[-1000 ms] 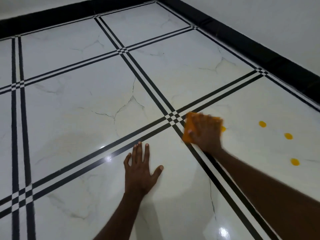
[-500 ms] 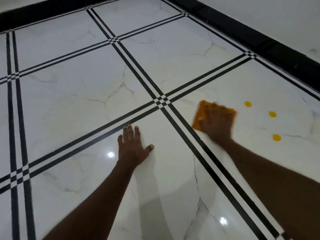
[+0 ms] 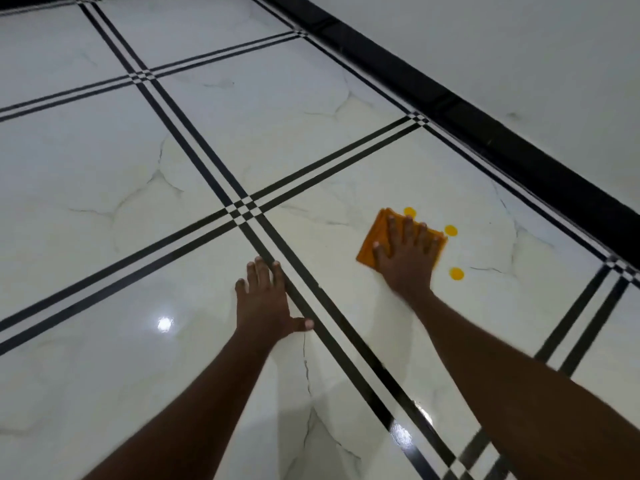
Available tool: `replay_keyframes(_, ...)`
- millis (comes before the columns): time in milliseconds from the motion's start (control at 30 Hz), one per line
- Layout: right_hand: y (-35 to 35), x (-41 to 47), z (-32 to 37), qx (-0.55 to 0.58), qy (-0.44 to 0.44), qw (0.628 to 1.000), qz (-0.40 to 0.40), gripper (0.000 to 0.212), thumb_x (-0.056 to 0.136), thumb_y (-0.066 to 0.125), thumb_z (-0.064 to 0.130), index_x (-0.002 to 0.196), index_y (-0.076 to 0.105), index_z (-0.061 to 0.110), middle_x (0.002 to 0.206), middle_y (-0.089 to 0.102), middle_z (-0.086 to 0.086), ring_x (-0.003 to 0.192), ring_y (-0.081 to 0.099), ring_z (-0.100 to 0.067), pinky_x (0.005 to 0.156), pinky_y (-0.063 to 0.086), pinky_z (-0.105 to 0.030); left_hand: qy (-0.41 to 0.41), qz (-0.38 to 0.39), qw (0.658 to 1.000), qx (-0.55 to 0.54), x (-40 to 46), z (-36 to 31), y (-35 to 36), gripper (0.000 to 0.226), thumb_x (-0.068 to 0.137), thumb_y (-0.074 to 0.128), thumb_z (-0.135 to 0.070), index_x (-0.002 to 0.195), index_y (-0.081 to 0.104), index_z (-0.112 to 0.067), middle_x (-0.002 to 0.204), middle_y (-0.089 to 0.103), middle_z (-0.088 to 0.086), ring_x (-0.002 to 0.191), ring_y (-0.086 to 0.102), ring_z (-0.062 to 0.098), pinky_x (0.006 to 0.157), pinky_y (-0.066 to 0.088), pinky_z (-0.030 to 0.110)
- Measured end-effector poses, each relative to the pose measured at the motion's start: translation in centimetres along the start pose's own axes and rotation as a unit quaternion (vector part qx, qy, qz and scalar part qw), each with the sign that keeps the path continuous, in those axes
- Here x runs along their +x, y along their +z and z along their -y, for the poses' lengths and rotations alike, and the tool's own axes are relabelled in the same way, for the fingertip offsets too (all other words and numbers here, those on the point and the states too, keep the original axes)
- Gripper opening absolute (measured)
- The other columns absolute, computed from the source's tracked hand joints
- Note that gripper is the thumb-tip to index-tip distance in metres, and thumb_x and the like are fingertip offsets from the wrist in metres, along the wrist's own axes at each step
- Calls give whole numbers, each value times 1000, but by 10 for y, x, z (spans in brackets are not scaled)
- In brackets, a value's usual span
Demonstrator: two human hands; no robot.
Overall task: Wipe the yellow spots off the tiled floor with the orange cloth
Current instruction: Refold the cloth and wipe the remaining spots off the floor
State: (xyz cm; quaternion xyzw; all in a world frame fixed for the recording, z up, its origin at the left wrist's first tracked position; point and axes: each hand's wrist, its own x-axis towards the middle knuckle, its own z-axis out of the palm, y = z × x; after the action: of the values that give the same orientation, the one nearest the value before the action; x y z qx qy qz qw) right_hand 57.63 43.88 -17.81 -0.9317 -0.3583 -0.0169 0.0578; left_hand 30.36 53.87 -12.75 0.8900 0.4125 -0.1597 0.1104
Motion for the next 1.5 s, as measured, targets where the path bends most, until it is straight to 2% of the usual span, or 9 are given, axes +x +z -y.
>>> replay_keyframes(233, 1, 2, 32, 6, -204, 977, 58, 75, 94, 30, 64, 162, 25, 31, 169, 26, -10, 153, 24, -42, 123, 10, -64, -10, 6, 1000, 0, 0, 1, 2, 137, 66, 58, -86, 157, -15, -12, 163, -18, 21, 152, -14, 37, 123, 7, 54)
replay_keyframes(300, 5, 36, 2, 17, -97, 995, 26, 74, 94, 31, 62, 156, 40, 24, 162, 39, -16, 146, 36, -47, 118, 20, -68, -14, 15, 1000, -3, 1, 0, 2, 138, 67, 59, -85, 156, -17, -13, 163, -19, 20, 152, -15, 36, 123, 8, 54)
replay_keyframes(400, -7, 33, -54, 17, 49, 998, 39, 79, 93, 21, 64, 162, 25, 26, 167, 27, -16, 152, 23, -47, 120, 7, -66, -26, 27, 999, 6, 4, -4, -4, 140, 66, 63, -82, 156, -17, -10, 163, -16, 21, 152, -11, 37, 123, 10, 54)
replay_keyframes(567, -15, -46, -38, 16, 47, 998, 47, 81, 93, 24, 64, 163, 21, 25, 167, 25, -17, 152, 21, -48, 121, 7, -68, -25, 18, 999, 28, 10, -36, -29, 133, 66, 72, -73, 156, 3, -3, 161, 7, 27, 150, 8, 41, 119, 23, 56)
replay_keyframes(800, -9, -6, -50, -7, -107, 992, 71, 79, 93, 16, 67, 164, 10, 32, 172, 12, -11, 156, 13, -42, 124, 4, -64, 121, 72, 988, 62, 37, -120, -19, 142, 66, 73, -72, 156, -16, -8, 162, -20, 22, 151, -14, 39, 123, 7, 56)
replay_keyframes(1067, -20, -34, -102, 51, 173, 983, 32, 82, 92, 17, 66, 164, 10, 28, 171, 13, -16, 155, 10, -47, 123, 1, -67, 108, 59, 988, 97, 40, -88, -23, 126, 78, 68, -66, 157, -17, -16, 164, -22, 12, 152, -9, 42, 121, 16, 57)
replay_keyframes(1267, -7, 18, -60, 28, -78, 995, 64, 76, 93, 24, 64, 161, 29, 29, 167, 29, -13, 151, 27, -46, 121, 12, -66, 105, 61, 987, 101, 43, -89, -17, 126, 78, 68, -65, 156, -18, -16, 164, -22, 12, 151, -10, 42, 120, 16, 58)
replay_keyframes(1400, -17, 26, -130, 39, 158, 986, 43, 84, 91, 15, 67, 163, 20, 24, 169, 21, -17, 154, 17, -46, 122, 6, -66, 109, 59, 987, 101, 45, -87, -18, 127, 78, 68, -65, 156, -19, -16, 164, -24, 11, 151, -12, 43, 120, 16, 60)
replay_keyframes(1500, -28, -38, -120, 57, 225, 973, 20, 82, 95, 22, 65, 164, 9, 23, 170, 13, -18, 155, 10, -47, 123, 1, -67, 107, 79, 987, 92, 45, -89, -23, 129, 77, 69, -66, 155, -21, -16, 163, -27, 12, 150, -15, 43, 119, 13, 64)
